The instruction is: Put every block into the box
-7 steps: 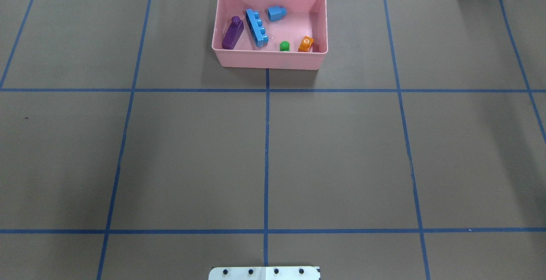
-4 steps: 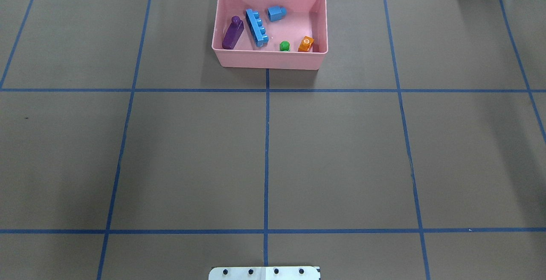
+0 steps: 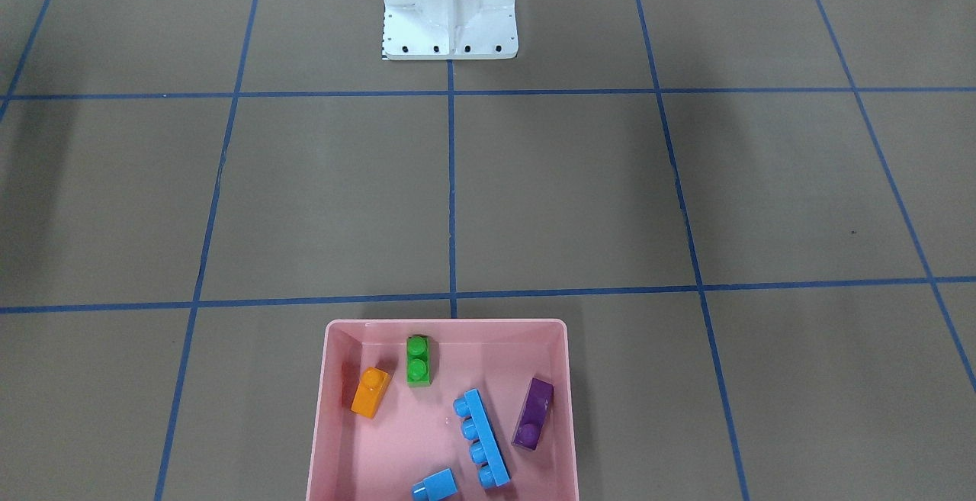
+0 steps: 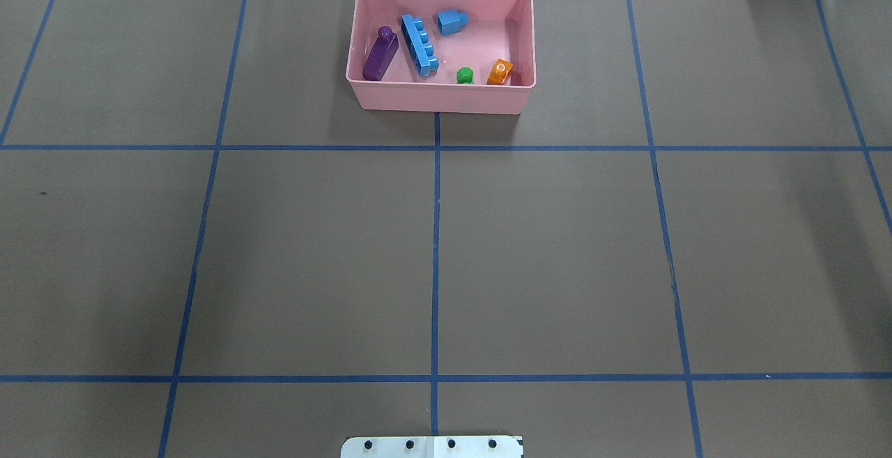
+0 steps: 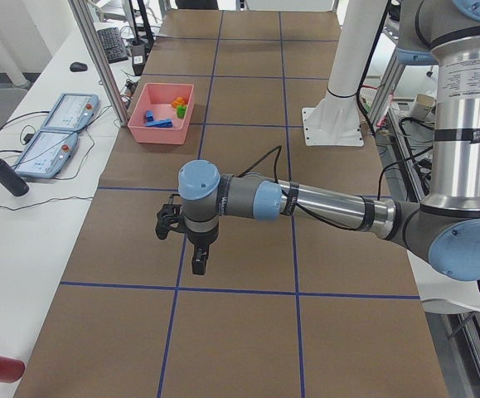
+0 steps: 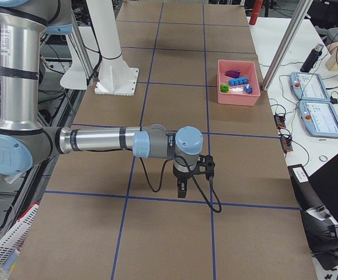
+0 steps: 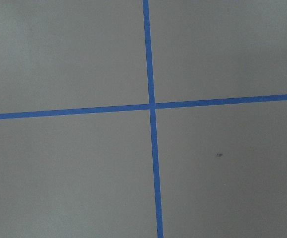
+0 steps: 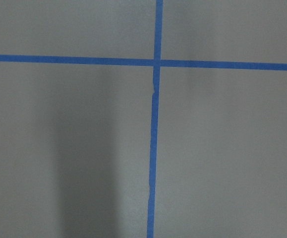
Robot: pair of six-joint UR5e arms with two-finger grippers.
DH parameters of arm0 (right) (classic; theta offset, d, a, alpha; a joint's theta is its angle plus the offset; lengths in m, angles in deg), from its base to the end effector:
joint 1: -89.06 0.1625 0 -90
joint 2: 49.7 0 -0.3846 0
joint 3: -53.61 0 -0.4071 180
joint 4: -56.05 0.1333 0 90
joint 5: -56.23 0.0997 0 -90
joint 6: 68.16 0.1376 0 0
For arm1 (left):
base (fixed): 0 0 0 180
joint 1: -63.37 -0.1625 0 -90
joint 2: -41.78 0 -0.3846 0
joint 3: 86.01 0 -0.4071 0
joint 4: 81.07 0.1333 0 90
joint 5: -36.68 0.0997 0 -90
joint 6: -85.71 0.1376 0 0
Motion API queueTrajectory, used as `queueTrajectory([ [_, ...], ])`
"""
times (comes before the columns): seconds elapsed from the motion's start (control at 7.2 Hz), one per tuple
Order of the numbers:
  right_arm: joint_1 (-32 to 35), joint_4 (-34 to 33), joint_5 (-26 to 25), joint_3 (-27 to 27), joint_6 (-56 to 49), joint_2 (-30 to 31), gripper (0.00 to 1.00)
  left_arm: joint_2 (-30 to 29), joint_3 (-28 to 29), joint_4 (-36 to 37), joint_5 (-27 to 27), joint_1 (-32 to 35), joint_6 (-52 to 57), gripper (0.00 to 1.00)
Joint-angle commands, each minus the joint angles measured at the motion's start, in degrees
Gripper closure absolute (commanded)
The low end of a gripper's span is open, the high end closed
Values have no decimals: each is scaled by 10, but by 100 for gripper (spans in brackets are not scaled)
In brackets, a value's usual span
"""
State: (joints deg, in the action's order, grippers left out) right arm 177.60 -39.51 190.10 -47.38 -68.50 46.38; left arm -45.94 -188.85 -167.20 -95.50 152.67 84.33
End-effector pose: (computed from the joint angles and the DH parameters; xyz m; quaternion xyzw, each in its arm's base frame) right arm 0.0261 -0.4643 0.6104 -0.0089 -0.3735 -0.0125 0.9275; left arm -0.0348 -0.4963 0.5618 0.0479 0.3601 0.0155 0.9315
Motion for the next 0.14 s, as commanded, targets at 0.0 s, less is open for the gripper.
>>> queueTrajectory([
  [0.0, 0, -1, 0, 0, 0, 1, 0, 0, -1, -1, -1, 0, 1, 0],
])
